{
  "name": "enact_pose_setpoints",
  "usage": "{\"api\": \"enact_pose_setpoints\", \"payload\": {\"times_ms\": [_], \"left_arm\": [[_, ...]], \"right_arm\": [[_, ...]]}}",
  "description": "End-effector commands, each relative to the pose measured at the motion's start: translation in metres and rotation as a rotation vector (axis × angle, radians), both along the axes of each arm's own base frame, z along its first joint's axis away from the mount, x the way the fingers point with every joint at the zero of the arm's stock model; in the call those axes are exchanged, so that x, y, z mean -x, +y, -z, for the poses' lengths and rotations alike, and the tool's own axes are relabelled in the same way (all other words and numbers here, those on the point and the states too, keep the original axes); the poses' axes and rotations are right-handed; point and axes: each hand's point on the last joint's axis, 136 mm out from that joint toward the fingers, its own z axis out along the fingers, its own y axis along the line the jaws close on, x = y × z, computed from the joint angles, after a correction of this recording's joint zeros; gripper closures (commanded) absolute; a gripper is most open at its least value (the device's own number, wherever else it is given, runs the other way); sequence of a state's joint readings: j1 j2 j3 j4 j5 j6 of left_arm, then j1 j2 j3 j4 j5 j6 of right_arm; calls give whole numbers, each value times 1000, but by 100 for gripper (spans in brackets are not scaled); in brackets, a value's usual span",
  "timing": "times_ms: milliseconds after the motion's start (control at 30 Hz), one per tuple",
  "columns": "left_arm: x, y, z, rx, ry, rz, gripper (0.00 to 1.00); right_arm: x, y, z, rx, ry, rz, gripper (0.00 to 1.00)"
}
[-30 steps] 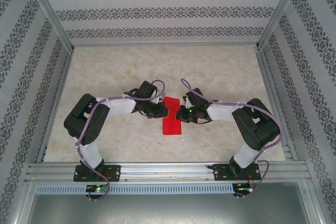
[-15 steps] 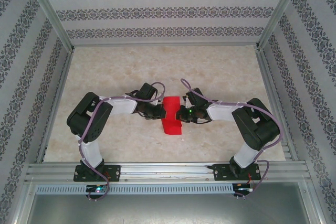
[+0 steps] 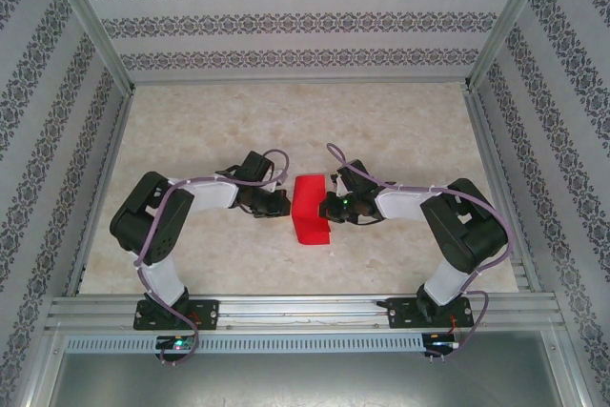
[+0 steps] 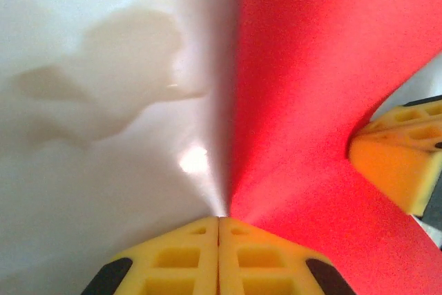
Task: Fold a paper plane with a square sheet of paper (fold left side to right side)
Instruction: First fold the square sheet of paper in half at the center of the table, then hold the square sheet of paper at the center of the table.
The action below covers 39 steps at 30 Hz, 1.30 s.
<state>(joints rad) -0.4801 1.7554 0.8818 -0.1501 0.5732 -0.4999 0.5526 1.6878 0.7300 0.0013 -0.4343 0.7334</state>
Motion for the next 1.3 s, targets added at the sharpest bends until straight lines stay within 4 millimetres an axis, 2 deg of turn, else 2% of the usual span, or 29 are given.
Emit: {"api": "enact_pose_setpoints", "payload": {"times_ms": [0,100,200,300,400,800,1267], "left_arm": [[-2,8,-22,-8,-63,13,95],[-4,-4,-43,60,-115,34,96],[1,-25,-55,115,-136,82,96],[6,-47,-54,151,-119,123,96],[7,-56,-45,126,-115,135,97],[9,-56,-10,85,-62,120,97],[26,-38,24,-2,12,98,97]], "right_arm": [[42,-45,53,228,157,22,100],[41,-43,51,215,152,21,100],[40,-42,50,208,149,23,100],[40,-41,50,206,150,22,100],[40,-40,49,204,150,21,100],[40,-37,50,203,147,10,100],[37,-31,44,185,130,-2,100]]}}
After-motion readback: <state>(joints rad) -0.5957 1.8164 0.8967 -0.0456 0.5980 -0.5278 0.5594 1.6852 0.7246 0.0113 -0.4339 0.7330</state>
